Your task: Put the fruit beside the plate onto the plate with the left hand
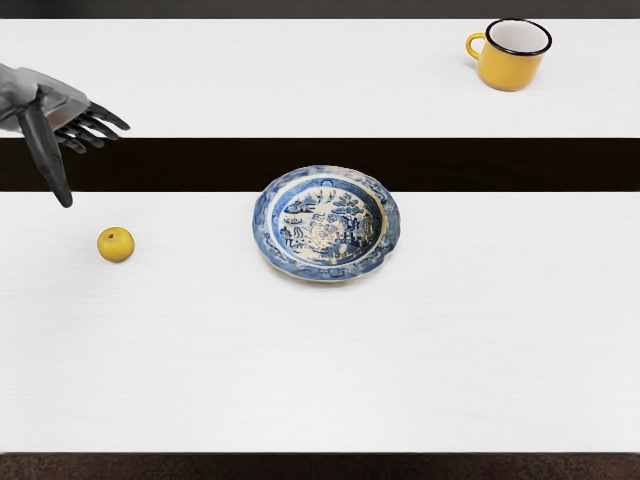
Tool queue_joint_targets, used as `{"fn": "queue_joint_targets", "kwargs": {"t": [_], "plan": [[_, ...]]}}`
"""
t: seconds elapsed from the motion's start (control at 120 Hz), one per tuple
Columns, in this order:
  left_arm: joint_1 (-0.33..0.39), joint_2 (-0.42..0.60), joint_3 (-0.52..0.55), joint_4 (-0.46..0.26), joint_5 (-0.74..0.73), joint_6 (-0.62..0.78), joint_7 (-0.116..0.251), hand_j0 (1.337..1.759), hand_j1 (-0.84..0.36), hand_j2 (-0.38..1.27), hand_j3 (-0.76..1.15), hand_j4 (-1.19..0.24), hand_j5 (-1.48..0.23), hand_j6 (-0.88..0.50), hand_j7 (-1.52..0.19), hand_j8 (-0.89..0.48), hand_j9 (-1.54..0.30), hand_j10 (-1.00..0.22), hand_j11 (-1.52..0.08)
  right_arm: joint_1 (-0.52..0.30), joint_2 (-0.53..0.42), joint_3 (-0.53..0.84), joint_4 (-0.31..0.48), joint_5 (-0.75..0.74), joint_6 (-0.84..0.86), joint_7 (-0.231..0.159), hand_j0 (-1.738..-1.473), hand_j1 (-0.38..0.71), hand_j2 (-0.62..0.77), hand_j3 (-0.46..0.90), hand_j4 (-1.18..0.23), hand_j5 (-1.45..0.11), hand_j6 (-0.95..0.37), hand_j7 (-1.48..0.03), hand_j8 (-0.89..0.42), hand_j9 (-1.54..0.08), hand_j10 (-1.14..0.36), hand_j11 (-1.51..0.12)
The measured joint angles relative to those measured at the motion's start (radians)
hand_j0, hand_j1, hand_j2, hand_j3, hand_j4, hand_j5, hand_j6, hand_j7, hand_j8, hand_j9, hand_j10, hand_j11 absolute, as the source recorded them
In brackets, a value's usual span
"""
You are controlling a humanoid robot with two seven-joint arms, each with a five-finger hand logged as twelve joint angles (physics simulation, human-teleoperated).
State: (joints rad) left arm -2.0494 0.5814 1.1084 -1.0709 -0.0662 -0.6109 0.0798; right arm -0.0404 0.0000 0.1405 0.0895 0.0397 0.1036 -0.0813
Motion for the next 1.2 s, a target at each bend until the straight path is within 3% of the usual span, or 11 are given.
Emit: {"fn": "queue_joint_targets", "kwargs": {"t": [0.675, 0.792, 0.942, 1.05, 1.2], "plan": [[-0.016, 0.011, -0.027, 0.0, 0.035, 0.0, 0.006, 1.658, 0.31, 0.01, 0.0, -0.03, -0.04, -0.03, -0.04, -0.03, -0.04, -0.03, -0.04, -0.001, 0.0, 0.001, 0.0, 0.003, 0.002, 0.0, -1.658, -0.35, 0.0, 0.0, 0.0, 0.0, 0.0, 0.0, 0.0, 0.0, 0.0, 0.0], [-0.064, -0.093, 0.021, -0.008, 0.026, 0.0, 0.005, 1.658, 0.31, 0.01, 0.0, -0.03, -0.04, -0.03, -0.04, -0.03, -0.04, -0.03, -0.04, -0.001, 0.0, 0.001, 0.0, 0.003, 0.002, 0.0, -1.658, -0.35, 0.0, 0.0, 0.0, 0.0, 0.0, 0.0, 0.0, 0.0, 0.0, 0.0], [-0.115, -0.185, 0.126, -0.094, -0.038, 0.034, 0.003, 1.658, 0.32, 0.0, 0.0, -0.03, -0.03, -0.03, -0.03, -0.03, -0.03, -0.03, -0.03, -0.001, 0.0, 0.001, 0.0, 0.003, 0.002, 0.0, -1.658, -0.35, 0.0, 0.0, 0.0, 0.0, 0.0, 0.0, 0.0, 0.0, 0.0, 0.0], [-0.177, -0.189, 0.173, -0.217, -0.057, 0.217, 0.003, 1.658, 0.32, 0.0, 0.0, -0.02, -0.03, -0.02, -0.03, -0.02, -0.03, -0.02, -0.03, -0.001, 0.0, 0.001, 0.0, 0.003, 0.002, 0.0, -1.658, -0.35, 0.0, 0.0, 0.0, 0.0, 0.0, 0.0, 0.0, 0.0, 0.0, 0.0], [-0.181, -0.216, 0.211, -0.357, -0.055, 0.456, 0.008, 1.658, 0.32, 0.0, 0.0, -0.02, -0.03, -0.02, -0.03, -0.02, -0.03, -0.02, -0.03, -0.001, 0.0, 0.001, 0.0, 0.003, 0.002, 0.0, -1.658, -0.35, 0.0, 0.0, 0.0, 0.0, 0.0, 0.0, 0.0, 0.0, 0.0, 0.0]]}}
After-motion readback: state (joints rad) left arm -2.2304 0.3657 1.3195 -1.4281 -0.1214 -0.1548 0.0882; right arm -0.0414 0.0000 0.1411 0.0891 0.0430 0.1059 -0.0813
